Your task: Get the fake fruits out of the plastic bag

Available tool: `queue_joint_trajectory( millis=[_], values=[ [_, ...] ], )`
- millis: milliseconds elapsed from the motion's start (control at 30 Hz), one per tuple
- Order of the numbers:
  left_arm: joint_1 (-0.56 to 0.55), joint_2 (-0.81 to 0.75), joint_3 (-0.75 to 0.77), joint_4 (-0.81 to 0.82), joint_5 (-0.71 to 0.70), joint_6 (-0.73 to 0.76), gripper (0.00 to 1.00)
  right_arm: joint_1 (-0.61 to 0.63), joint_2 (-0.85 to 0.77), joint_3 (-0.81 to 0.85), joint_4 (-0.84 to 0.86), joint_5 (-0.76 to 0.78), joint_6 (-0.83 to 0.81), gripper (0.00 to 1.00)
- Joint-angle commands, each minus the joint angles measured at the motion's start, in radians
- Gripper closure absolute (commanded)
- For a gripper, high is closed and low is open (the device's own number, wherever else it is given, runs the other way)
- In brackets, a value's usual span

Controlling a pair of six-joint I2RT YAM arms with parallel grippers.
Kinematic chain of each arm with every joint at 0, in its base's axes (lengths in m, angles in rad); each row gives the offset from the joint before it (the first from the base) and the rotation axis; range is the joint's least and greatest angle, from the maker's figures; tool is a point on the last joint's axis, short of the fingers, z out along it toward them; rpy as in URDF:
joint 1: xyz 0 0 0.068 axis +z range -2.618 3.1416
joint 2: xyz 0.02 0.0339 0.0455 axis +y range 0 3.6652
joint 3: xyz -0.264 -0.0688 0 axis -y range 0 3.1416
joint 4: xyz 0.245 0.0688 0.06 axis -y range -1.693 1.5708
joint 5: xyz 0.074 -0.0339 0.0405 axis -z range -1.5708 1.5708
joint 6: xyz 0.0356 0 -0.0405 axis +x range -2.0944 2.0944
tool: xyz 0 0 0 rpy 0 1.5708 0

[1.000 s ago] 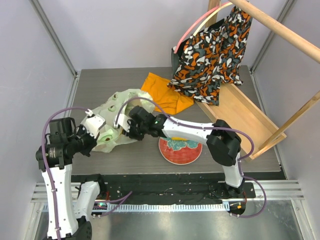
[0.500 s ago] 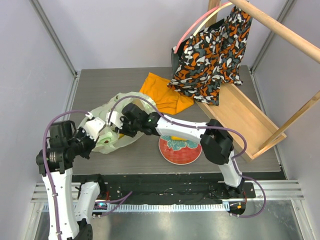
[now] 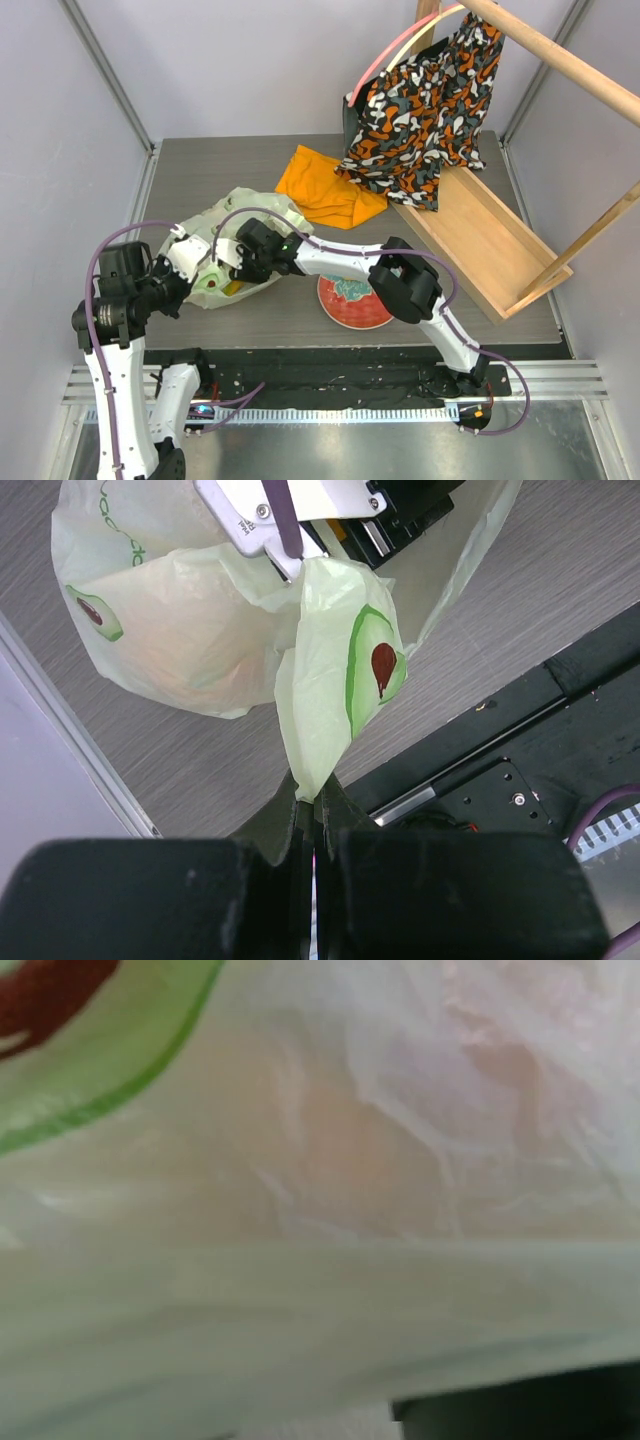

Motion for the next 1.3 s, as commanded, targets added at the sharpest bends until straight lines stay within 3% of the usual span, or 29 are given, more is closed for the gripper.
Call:
queue_joint_trajectory(
  millis=[0,67,100,267,367,467,500,633,1000,1100,1167,1267],
  values=[
    [0.006,-0.002,0.005,-0.129,0.032,-0.023,1.00,0.001,-0.001,0.015,0.075,0.015,-0.033,0.57],
    [0.006,-0.002,0.007,-0.126,0.034,-0.027,1.00,0.001,-0.003,0.026,0.070,0.007,-0.030,0.79],
    [0.006,-0.001,0.007,-0.124,0.034,-0.026,1.00,0.003,-0.007,0.029,0.067,0.010,-0.029,0.84],
    [0.006,-0.008,-0.007,-0.100,0.043,-0.041,1.00,-0.006,-0.101,-0.016,0.038,0.018,-0.043,0.92],
    [0.006,-0.005,-0.018,-0.089,0.051,-0.049,1.00,-0.009,-0.177,-0.075,0.027,-0.001,-0.043,0.91],
    [0.006,-0.005,-0.021,-0.084,0.051,-0.052,1.00,-0.006,-0.193,-0.106,0.021,-0.051,-0.059,0.69],
    [0.006,-0.005,-0.019,-0.084,0.051,-0.049,1.00,-0.006,-0.187,-0.108,0.023,-0.051,-0.059,0.56],
    [0.004,0.004,-0.002,-0.098,0.049,-0.050,1.00,0.007,-0.126,-0.073,0.066,-0.015,-0.066,0.45],
    [0.006,0.009,0.068,-0.179,0.040,-0.047,1.00,0.055,0.060,0.148,0.101,-0.054,-0.161,0.39],
    [0.006,0.008,0.090,-0.202,0.040,-0.052,1.00,0.063,0.083,0.170,0.095,-0.128,-0.170,0.38],
    [0.006,0.010,0.107,-0.213,0.040,-0.061,1.00,0.076,0.103,0.190,0.046,-0.134,-0.188,0.42],
    [0.006,0.001,0.114,-0.216,0.040,-0.076,1.00,0.078,0.095,0.167,0.078,-0.104,-0.173,0.63]
  ],
)
